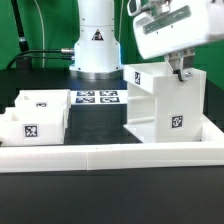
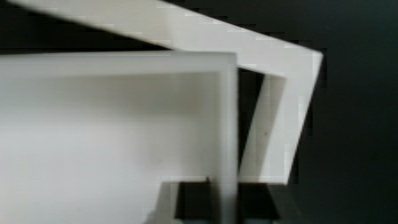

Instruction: Assemble drawer

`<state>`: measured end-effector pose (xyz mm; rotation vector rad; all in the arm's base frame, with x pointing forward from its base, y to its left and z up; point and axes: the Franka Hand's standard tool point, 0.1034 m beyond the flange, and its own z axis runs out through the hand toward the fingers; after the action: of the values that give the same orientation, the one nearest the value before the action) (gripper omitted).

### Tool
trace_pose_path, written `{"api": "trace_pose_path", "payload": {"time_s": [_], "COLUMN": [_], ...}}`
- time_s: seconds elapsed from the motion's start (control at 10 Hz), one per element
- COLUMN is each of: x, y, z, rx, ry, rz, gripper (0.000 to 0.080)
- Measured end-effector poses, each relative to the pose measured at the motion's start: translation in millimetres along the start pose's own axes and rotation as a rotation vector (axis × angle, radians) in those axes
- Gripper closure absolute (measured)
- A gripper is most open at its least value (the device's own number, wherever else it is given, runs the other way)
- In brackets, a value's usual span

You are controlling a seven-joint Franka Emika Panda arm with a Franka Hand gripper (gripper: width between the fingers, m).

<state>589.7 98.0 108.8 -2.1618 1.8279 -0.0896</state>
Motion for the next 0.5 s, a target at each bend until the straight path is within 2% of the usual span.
{"api": "trace_pose_path", "payload": {"time_s": [0.1,0.3,0.5], "x": [1.4,5.6,6.5], "y": [-4.6,-18.8,-30.4], "z": [0.9,3.9,6.8], "rx": [-0.010,0.005,0.019], "ry": [-0.012,-0.019,-0.020], "rz": [0.103,0.222,0.204], "gripper": [0.0749,0.0749,0.0749]}}
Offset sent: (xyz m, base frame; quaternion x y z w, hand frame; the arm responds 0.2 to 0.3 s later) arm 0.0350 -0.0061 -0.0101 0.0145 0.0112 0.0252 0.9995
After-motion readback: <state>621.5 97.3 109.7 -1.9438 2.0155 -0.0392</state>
